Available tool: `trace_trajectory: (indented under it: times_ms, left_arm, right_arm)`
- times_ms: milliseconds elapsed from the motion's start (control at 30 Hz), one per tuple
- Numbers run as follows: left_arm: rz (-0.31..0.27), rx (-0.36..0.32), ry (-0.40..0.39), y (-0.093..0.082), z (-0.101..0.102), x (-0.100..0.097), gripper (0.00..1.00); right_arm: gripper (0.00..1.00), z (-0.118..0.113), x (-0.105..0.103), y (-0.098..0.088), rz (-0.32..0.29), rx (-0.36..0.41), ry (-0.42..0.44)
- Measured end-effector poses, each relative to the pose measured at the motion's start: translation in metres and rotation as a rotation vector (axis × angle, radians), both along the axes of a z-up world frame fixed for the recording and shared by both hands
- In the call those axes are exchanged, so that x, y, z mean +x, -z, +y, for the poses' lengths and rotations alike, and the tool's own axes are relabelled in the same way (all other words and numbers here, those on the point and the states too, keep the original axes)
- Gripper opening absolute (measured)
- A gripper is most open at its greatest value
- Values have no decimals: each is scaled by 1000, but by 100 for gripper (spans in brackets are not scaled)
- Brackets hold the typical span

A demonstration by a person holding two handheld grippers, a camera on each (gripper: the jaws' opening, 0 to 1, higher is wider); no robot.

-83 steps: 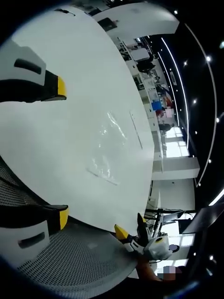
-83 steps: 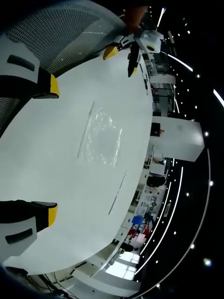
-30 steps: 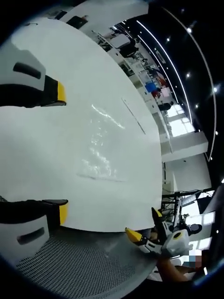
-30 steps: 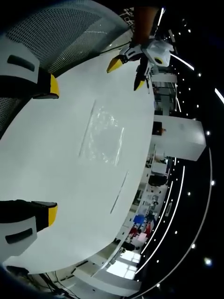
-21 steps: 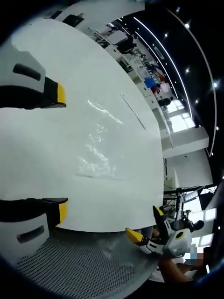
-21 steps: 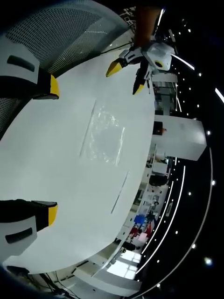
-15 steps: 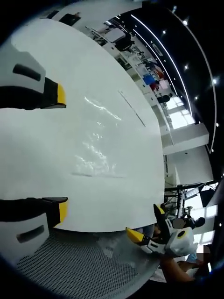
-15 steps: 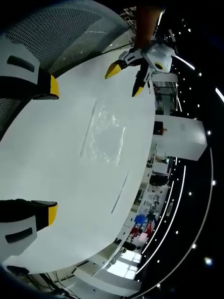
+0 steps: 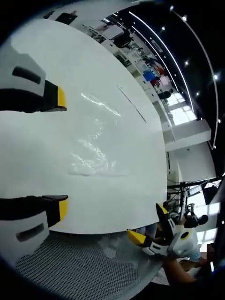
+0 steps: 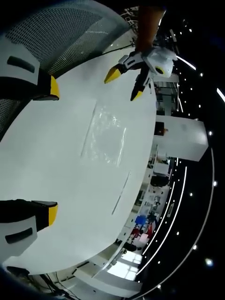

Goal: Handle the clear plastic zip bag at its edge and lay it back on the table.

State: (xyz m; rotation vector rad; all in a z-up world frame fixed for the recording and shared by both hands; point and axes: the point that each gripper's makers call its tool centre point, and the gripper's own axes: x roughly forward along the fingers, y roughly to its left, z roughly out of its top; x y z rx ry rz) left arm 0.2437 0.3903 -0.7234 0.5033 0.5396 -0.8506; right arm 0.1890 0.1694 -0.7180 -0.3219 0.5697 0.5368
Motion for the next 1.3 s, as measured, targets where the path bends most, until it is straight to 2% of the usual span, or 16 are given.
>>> trace_trajectory:
  times_ms: [500,800,1000,1300]
  left_arm:
    - [16,63,120,14,-16,-4,58]
    - [30,81,148,20,-25,-3,51]
    - [34,94,177,24,-35,0,41]
    - [65,110,200,32,-42,2,34]
  right_arm:
    - [87,0,1,0,3,2,3]
    - [86,0,0,1,6,5,3]
    - [85,-1,0,2,11,8,5]
    - [84,-5,1,5,12,10,14]
